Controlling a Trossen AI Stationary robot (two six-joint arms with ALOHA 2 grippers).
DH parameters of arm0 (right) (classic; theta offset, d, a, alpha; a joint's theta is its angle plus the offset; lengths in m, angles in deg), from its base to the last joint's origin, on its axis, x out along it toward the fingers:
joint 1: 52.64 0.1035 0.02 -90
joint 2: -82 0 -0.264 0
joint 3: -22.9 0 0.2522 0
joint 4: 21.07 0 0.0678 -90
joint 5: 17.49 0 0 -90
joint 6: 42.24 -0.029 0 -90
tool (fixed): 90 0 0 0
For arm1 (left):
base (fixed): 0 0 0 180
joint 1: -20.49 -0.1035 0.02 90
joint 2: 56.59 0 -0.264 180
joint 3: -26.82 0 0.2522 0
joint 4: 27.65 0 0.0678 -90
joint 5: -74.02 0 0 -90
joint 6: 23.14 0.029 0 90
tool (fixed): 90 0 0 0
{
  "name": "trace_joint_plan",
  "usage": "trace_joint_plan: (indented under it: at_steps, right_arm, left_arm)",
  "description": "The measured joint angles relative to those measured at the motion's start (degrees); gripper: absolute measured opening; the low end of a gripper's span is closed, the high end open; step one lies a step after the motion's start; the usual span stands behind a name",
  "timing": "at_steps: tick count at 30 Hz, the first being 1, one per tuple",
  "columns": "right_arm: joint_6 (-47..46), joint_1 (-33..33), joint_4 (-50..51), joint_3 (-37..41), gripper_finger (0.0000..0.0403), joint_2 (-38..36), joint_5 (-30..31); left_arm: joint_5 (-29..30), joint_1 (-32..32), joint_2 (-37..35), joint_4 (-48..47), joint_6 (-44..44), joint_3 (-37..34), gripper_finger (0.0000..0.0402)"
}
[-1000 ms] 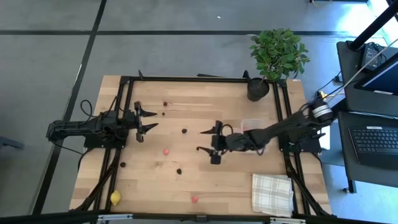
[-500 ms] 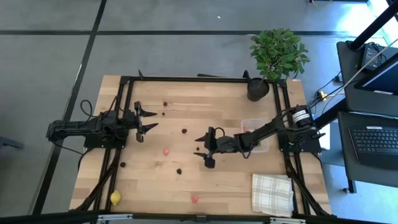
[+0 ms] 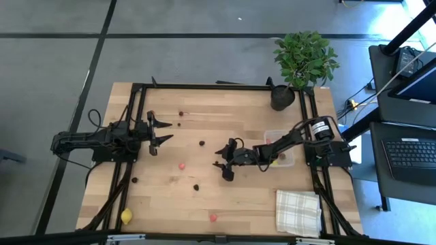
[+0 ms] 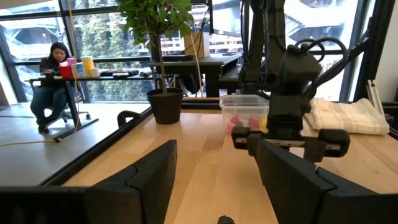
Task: Pick and placing Produce into tupperware
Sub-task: Put the bottom blueberry into the transparent bin
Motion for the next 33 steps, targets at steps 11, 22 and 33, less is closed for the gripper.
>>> trace_joint_plan:
  at_steps: [11,22,33]
  right_arm:
    - [0.0,0.0,0.5,-0.3,0.0264,2.9,0.0]
    - [0.4,0.1,5.8,-4.6,0.0264,5.8,0.0]
    - [0.0,0.0,11.0,-4.8,0.0264,4.1,-1.7]
  left_arm:
    - [0.0,0.0,0.0,0.0,0.0,0.0,0.0218]
    - [0.0,0.0,0.0,0.0,0.0,0.0,0.0218]
    - [0.0,0.0,0.0,0.0,0.0,0.0,0.0218]
